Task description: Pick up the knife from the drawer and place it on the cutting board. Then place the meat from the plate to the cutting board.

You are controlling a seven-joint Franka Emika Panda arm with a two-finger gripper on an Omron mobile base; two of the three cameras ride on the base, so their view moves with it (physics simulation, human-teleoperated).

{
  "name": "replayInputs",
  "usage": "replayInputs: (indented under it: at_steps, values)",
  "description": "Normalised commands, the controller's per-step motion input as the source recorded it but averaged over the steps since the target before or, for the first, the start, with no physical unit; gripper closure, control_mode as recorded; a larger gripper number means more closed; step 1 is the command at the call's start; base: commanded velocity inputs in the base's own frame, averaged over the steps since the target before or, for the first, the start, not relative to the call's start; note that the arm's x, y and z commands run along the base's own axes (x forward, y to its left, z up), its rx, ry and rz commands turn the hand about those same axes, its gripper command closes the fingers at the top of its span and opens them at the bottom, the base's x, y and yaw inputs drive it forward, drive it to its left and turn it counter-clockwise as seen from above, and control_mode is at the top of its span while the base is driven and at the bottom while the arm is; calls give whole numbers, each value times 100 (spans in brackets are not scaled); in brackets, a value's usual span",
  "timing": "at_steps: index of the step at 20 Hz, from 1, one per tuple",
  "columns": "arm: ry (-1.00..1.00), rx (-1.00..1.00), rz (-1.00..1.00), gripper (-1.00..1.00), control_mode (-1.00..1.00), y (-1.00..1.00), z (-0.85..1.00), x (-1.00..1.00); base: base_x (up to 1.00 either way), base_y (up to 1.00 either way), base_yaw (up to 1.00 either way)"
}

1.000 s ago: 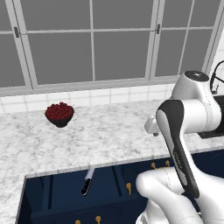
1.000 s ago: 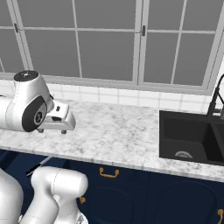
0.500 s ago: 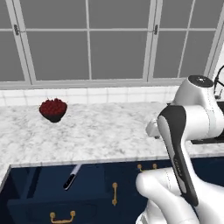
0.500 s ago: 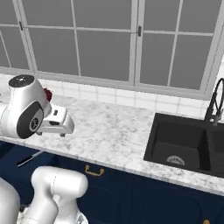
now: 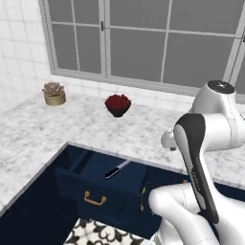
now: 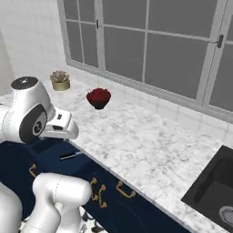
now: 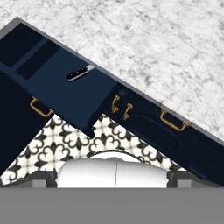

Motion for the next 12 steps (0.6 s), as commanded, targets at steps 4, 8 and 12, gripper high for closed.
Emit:
replayInputs:
  at_steps: [4, 8, 12]
  values:
    - [0, 0, 0, -100, 100, 0, 0, 0, -14, -5, 83]
    - [0, 0, 0, -100, 100, 0, 0, 0, -4, -3, 84]
    - [0, 0, 0, -100, 100, 0, 0, 0, -43, -20, 51]
